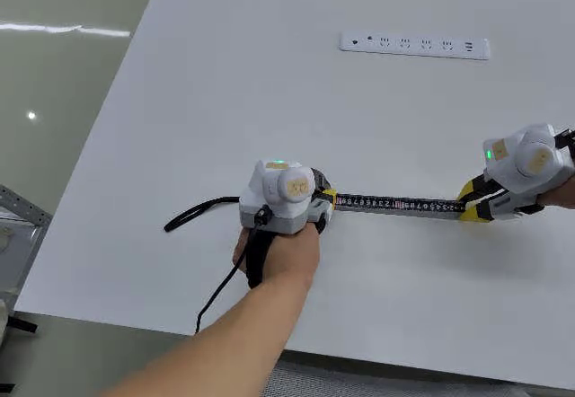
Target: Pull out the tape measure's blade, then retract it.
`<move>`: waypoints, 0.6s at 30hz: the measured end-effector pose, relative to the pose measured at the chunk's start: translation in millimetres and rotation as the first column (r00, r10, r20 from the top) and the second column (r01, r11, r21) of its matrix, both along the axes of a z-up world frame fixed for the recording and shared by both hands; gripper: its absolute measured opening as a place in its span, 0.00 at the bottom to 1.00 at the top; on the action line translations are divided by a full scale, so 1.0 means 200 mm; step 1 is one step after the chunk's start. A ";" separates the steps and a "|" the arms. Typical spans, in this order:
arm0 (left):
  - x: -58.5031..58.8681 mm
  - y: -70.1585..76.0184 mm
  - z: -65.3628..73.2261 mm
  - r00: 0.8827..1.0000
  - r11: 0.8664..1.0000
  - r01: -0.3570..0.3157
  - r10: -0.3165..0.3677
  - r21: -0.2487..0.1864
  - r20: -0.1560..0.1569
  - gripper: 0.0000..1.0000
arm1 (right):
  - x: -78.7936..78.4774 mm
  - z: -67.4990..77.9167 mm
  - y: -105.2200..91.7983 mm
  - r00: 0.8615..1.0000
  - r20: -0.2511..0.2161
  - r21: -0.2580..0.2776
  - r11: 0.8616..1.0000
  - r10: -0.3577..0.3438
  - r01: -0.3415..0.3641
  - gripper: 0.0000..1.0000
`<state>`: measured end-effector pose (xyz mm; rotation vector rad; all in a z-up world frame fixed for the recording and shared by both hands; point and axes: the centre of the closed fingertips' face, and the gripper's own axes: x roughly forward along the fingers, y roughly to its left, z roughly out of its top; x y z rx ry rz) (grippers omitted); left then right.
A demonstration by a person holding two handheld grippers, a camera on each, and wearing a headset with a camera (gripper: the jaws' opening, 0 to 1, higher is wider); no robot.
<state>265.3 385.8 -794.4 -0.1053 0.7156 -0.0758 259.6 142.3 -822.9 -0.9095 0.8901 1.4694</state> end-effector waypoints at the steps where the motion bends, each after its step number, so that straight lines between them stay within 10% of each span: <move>1: 0.00 0.00 0.00 1.000 1.000 0.000 0.000 -0.001 0.000 0.56 | 0.00 0.00 0.00 1.000 -0.001 0.001 1.000 -0.001 0.001 0.12; 18: 0.00 0.00 0.00 1.000 1.000 -0.003 0.003 -0.017 0.003 0.56 | 0.00 0.00 0.09 1.000 -0.002 0.018 1.000 0.004 -0.004 0.12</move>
